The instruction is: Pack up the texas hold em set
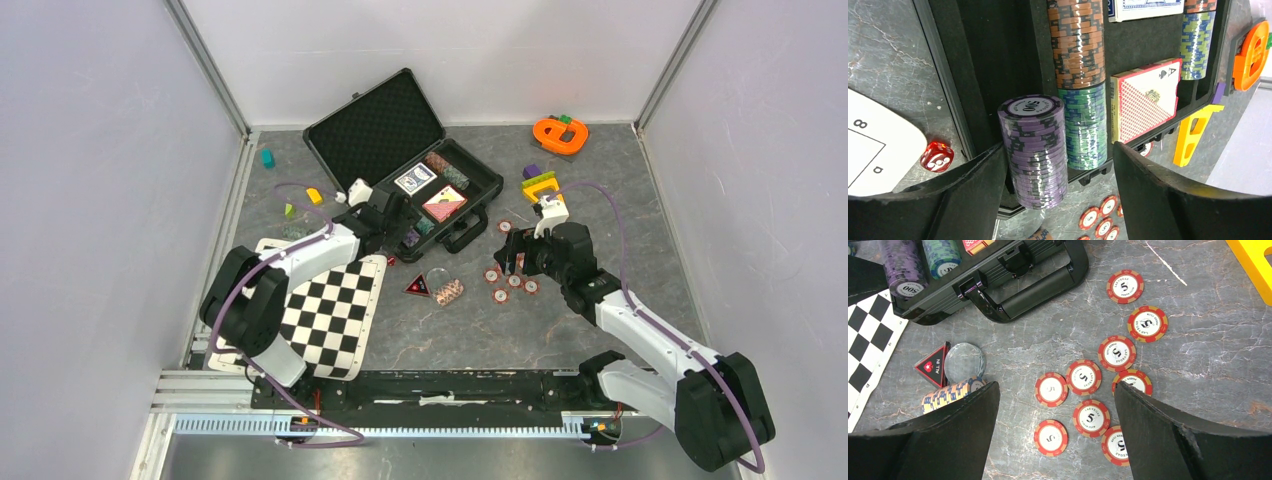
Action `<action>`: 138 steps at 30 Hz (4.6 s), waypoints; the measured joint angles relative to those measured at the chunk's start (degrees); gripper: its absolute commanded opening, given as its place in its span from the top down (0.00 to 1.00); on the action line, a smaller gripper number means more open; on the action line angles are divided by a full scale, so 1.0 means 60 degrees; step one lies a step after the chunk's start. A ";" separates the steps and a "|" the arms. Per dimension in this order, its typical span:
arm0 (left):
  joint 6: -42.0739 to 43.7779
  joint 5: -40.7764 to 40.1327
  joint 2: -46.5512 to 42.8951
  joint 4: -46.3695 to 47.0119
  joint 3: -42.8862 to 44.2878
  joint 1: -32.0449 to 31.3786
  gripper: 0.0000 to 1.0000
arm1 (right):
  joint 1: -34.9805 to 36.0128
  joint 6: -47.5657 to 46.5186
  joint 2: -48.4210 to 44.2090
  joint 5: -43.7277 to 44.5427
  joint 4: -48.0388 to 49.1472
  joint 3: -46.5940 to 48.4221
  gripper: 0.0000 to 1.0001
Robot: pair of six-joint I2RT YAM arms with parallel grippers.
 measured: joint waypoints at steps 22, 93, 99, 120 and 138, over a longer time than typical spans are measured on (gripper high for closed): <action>0.2124 -0.0357 -0.1526 -0.1071 0.0102 -0.0018 0.52 | 0.0000 0.0000 -0.0004 -0.0025 0.0000 0.0000 0.10; 1.0014 0.4867 0.0098 -0.2484 0.1934 -0.2124 0.84 | 0.0011 -0.0029 -0.1712 0.1588 -0.0146 -0.0353 0.09; 0.8287 0.5359 -0.0659 -0.0688 0.0841 0.0109 0.98 | 0.0011 -0.0029 -0.1672 0.1581 -0.0146 -0.0361 0.09; 0.2517 -0.1501 -0.0965 -0.0976 0.0699 0.1056 0.98 | 0.0011 -0.0029 -0.1421 0.1570 -0.0127 -0.0364 0.09; 0.1100 -0.2182 0.0022 -0.1104 0.0892 0.1133 0.98 | 0.0011 -0.0029 -0.1413 0.1552 -0.0073 -0.0452 0.09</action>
